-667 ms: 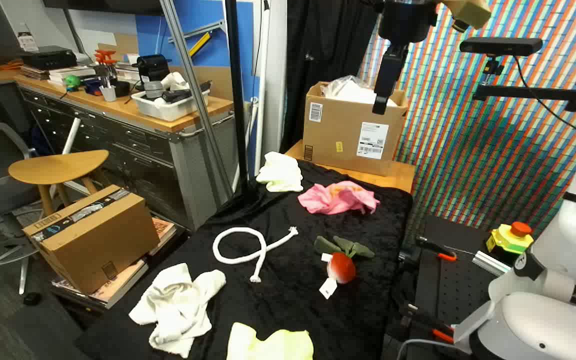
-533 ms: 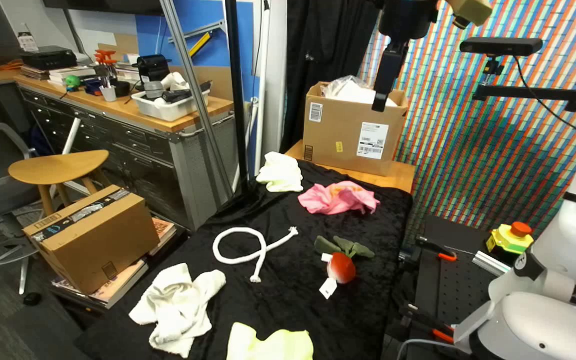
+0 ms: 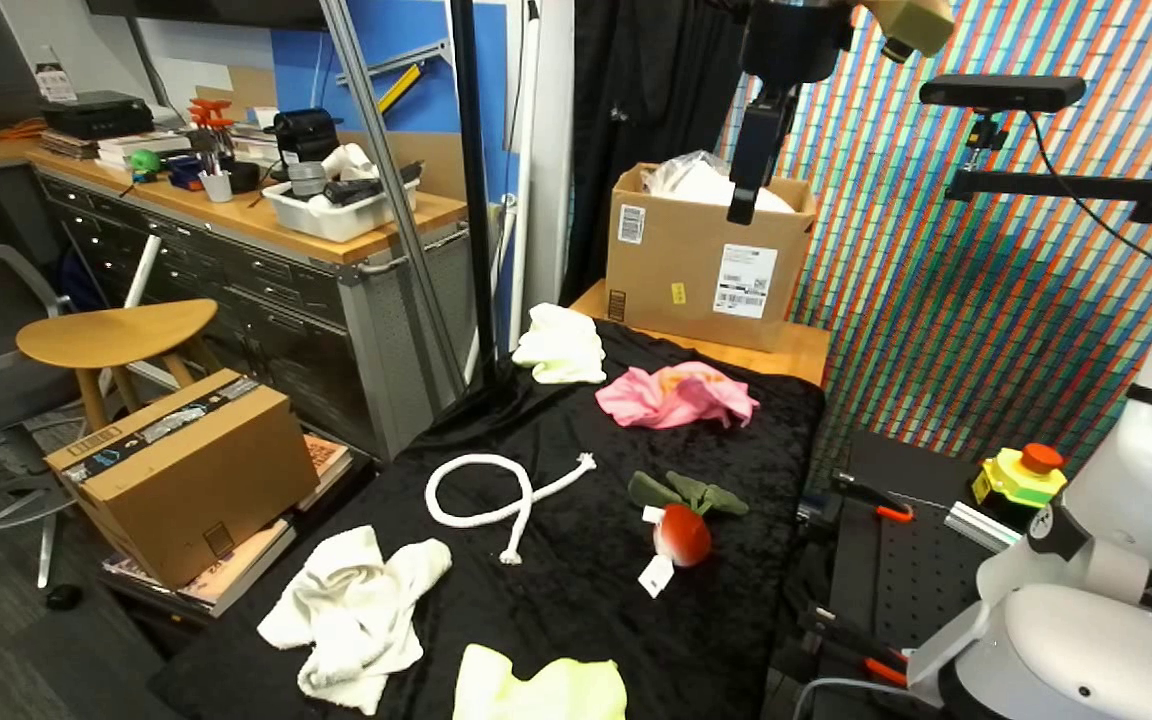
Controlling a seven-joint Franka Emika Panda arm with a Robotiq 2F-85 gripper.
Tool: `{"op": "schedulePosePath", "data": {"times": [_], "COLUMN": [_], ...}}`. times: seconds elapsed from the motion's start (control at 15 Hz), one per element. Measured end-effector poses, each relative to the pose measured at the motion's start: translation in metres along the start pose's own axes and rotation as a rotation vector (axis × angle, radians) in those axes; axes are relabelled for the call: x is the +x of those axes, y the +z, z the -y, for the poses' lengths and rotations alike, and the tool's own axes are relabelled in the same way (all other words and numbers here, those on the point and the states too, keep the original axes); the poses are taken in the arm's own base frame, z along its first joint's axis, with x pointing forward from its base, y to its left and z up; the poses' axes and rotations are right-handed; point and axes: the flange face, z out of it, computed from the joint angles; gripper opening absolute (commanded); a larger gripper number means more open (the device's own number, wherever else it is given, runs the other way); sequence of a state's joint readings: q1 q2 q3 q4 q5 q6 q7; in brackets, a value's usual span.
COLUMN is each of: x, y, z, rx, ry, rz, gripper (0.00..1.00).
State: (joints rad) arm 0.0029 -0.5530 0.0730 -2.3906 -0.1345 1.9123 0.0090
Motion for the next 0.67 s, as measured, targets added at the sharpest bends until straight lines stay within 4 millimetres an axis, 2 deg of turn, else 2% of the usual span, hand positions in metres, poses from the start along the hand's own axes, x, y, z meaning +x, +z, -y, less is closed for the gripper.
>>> {"op": "schedulePosePath", "data": {"times": [0.27, 0.67], "x": [0.041, 0.123], "y": [0.004, 0.03], "z": [-0.028, -0.093], "rx": [-0.014, -0.021], "ry": [0.026, 0.018], "rz": [-0.032, -0.01], "gripper": [1.0, 1.0]}}
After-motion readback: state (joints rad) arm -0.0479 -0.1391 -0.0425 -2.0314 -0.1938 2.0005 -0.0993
